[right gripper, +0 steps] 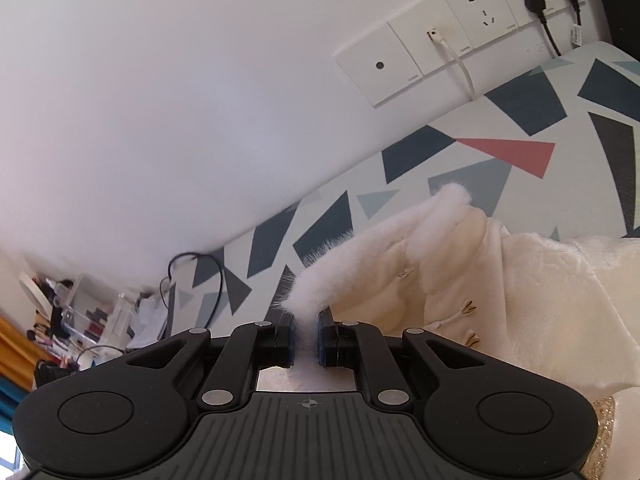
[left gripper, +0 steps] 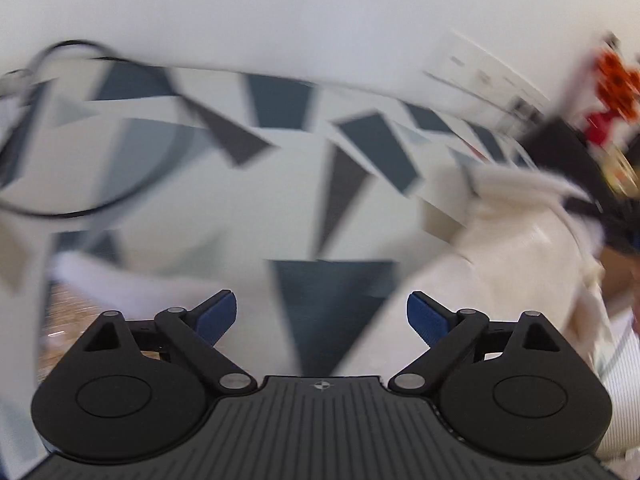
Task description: Fold clothes
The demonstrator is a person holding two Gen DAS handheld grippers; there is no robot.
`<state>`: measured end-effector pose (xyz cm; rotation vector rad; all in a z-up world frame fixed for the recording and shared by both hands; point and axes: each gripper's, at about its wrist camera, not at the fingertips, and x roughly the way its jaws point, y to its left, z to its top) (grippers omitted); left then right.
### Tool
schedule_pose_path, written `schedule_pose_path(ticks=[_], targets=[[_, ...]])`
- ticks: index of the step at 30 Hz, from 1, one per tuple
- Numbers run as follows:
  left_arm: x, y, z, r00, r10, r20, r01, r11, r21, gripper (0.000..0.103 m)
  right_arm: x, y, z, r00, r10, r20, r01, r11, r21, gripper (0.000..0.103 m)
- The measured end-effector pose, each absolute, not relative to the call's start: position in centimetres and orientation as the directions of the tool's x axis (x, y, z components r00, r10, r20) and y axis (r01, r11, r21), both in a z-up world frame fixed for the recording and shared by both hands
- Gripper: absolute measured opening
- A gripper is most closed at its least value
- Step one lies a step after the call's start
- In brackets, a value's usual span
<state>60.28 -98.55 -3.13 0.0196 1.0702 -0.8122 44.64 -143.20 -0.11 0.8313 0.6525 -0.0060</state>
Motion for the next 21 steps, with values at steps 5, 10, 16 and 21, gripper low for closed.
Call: schedule_pose_path(ticks=[5, 10, 16, 21], targets=[[59.0, -100.9, -4.6, 0.076, -0.633, -0.770, 0.680, 0.598, -0.425, 0.090, 43.4, -143.7, 1.1, 0.848, 0.253, -0.465, 0.209, 0.647, 0.734, 0.009], [57.8, -100.4, -2.7, 0.110, -0.631, -0.768, 0.719, 0.584, -0.377, 0.007, 42.4, -143.6, 3.4, 0.886, 0.245, -0.394, 0.133, 0.679, 0.722, 0.002], [57.4, -99.7, 0.2, 0.190, -0.635, -0.749, 0.745, 0.590, -0.311, 0.005, 44.5, -143.9, 4.5, 0.830, 0.224, -0.511, 0.166, 0.775, 0.610, 0.014], [57.2, -99.7, -1.8, 0.172, -0.612, -0.772, 0.715, 0.617, -0.330, 0.006, 47.6, -142.9, 2.0, 0.716, 0.175, -0.675, 0.199, 0.877, 0.438, 0.048]])
